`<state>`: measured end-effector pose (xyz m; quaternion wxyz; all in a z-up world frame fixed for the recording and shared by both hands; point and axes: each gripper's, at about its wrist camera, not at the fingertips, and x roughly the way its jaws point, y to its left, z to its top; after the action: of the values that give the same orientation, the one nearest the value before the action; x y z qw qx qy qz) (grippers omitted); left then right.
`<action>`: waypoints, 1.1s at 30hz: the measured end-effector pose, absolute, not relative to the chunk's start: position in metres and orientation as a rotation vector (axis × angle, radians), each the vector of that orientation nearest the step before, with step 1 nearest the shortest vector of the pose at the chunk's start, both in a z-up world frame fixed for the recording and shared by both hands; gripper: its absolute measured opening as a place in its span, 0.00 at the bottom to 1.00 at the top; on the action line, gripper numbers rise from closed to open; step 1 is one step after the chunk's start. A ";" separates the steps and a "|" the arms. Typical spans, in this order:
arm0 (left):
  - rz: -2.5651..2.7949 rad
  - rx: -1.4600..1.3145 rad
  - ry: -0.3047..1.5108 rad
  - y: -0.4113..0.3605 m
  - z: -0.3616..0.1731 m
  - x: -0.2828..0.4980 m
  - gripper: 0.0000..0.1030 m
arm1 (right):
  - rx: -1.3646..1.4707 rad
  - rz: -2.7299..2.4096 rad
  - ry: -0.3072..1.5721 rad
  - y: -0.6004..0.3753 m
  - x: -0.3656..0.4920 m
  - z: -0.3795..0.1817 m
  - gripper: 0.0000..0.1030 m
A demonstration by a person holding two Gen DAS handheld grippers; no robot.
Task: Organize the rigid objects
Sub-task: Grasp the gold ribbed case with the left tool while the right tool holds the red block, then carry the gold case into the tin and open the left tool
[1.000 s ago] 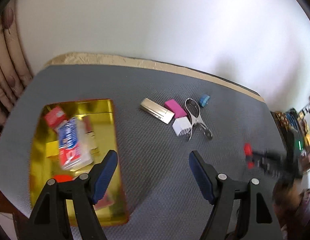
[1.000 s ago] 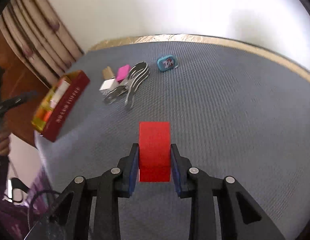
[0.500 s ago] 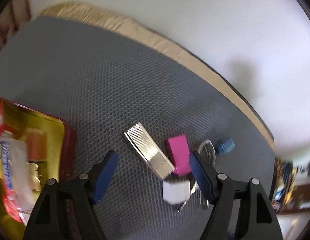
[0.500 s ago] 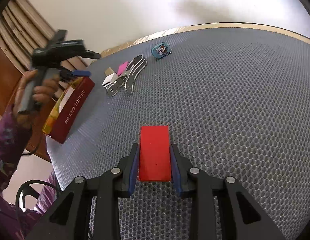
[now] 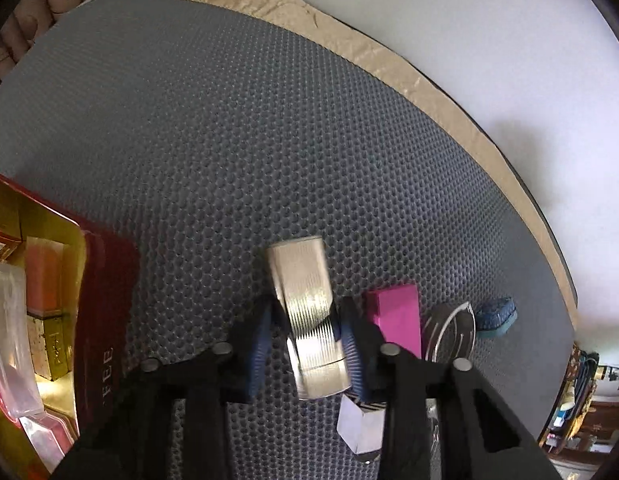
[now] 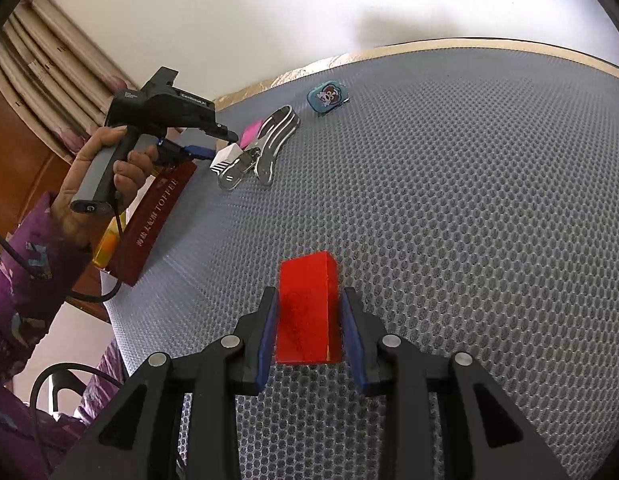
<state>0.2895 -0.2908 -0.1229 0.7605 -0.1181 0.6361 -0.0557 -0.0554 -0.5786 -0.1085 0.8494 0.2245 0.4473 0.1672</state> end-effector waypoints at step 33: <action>-0.241 -0.182 1.312 -0.097 -0.058 0.162 0.30 | 0.512 0.281 0.971 -0.560 -0.055 -0.093 0.26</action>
<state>0.1617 -0.0974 -0.0577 0.7817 -0.0841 0.6078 -0.1117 -0.0555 -0.5595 -0.0927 0.8437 0.2423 0.4601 0.1331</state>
